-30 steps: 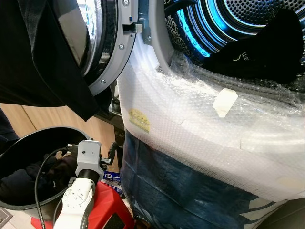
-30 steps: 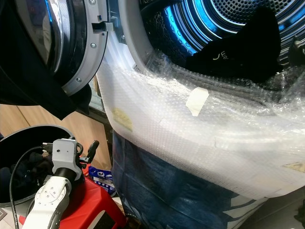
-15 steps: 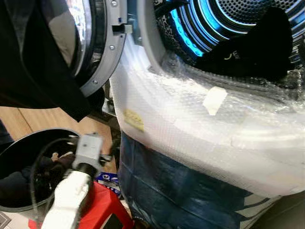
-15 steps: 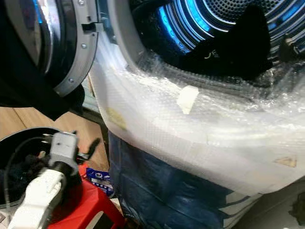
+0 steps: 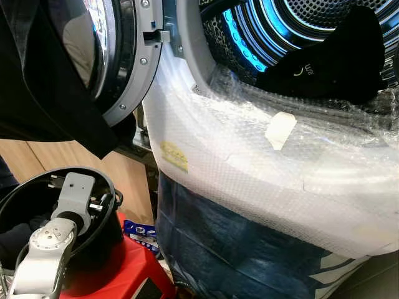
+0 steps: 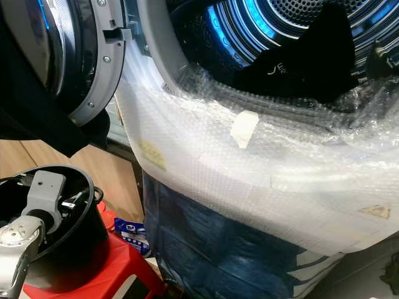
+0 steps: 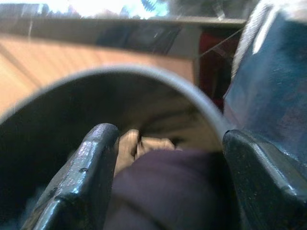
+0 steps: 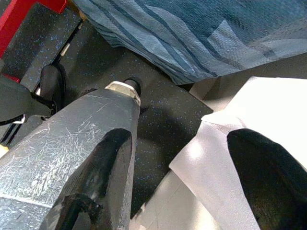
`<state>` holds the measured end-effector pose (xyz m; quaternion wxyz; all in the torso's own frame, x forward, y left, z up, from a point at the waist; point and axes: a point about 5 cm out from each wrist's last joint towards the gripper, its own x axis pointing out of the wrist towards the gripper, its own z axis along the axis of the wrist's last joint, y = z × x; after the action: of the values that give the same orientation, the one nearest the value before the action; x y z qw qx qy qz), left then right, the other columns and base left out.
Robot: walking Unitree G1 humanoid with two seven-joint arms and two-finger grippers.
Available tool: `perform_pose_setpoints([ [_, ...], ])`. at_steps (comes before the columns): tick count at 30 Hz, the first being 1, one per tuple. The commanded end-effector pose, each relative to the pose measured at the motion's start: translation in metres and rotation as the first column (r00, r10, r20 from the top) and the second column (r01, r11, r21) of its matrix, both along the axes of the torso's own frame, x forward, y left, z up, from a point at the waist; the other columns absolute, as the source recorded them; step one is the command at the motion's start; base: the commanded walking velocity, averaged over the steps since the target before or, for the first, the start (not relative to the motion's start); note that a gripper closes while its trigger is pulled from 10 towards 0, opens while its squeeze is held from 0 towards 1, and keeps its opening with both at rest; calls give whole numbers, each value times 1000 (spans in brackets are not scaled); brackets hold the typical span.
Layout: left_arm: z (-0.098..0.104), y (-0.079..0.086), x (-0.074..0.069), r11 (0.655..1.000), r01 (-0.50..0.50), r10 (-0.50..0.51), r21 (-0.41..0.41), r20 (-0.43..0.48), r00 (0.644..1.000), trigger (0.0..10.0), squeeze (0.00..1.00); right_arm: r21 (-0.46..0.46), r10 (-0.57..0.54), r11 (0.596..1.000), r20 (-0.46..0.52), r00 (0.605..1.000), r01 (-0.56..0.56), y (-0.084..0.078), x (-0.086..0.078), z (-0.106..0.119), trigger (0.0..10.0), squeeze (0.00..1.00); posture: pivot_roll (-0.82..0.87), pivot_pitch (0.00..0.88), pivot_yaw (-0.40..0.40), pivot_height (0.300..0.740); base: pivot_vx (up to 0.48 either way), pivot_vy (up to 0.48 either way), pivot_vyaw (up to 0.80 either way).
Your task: Clothes washing
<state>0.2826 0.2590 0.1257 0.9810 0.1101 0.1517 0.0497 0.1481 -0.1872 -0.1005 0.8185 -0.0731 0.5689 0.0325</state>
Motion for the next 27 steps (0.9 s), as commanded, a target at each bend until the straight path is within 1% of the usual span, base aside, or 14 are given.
perform_pose_setpoints([
  [1,-12,3,-6,996,-50,47,-69,-46,998,10000,0,14,-9,1000,-48,999,9,4,-14,-5,10000,0,95,129,-21,740,0,0,0],
  [3,-11,-1,-5,994,-40,38,-103,-22,999,10000,0,18,-24,1000,-38,999,25,4,-13,-5,10000,0,97,129,-22,740,0,0,0],
  [4,-6,-6,-2,993,-15,18,-115,20,1000,10000,0,30,-43,999,-22,999,44,3,-11,-4,10000,0,98,128,-22,740,0,0,0],
  [10,1,-18,2,993,16,-7,-115,81,997,10000,0,51,-32,998,-1,999,32,6,-6,-3,10000,0,99,126,-21,740,0,0,0],
  [12,4,-21,2,993,2,13,-122,122,992,10000,0,52,-33,998,6,999,33,7,-4,-2,10000,0,99,126,-21,740,0,0,0],
  [13,7,-28,2,992,0,23,-124,181,983,10000,0,63,-43,997,12,999,42,8,-3,-2,10000,0,98,122,-18,740,0,0,0],
  [14,8,-30,1,992,0,24,-124,196,980,10000,0,68,-48,997,12,999,47,8,-3,-2,10000,0,98,122,-18,740,0,0,0],
  [15,7,-34,0,993,5,20,-119,209,978,10000,0,61,-38,997,11,999,37,8,-3,-2,10000,0,99,120,-17,740,0,0,0],
  [17,13,-44,-7,999,13,-3,-32,292,956,10000,0,61,-34,998,14,999,33,9,-4,-2,10000,0,95,118,-16,740,0,0,0],
  [18,16,-45,-8,1000,8,-8,0,316,949,10000,0,65,-38,997,16,999,37,9,-4,-2,10000,0,95,117,-16,740,0,0,0],
  [19,26,-45,-15,999,-29,13,33,393,919,10000,0,67,-38,997,13,999,37,9,-4,-2,10000,0,98,115,-15,740,0,0,0],
  [21,31,-43,-21,997,-57,31,44,438,898,10000,0,66,-25,998,6,1000,25,10,-6,-3,10000,0,104,113,-15,740,0,0,0],
  [23,32,-43,-29,997,-60,32,50,449,893,10000,0,65,-6,998,-3,1000,6,10,-9,-4,10000,0,104,111,-15,740,0,0,0],
  [27,29,-43,-33,997,-57,31,45,449,893,10000,0,70,-11,998,-5,1000,11,10,-10,-4,10000,0,114,109,-19,740,0,0,0],
])
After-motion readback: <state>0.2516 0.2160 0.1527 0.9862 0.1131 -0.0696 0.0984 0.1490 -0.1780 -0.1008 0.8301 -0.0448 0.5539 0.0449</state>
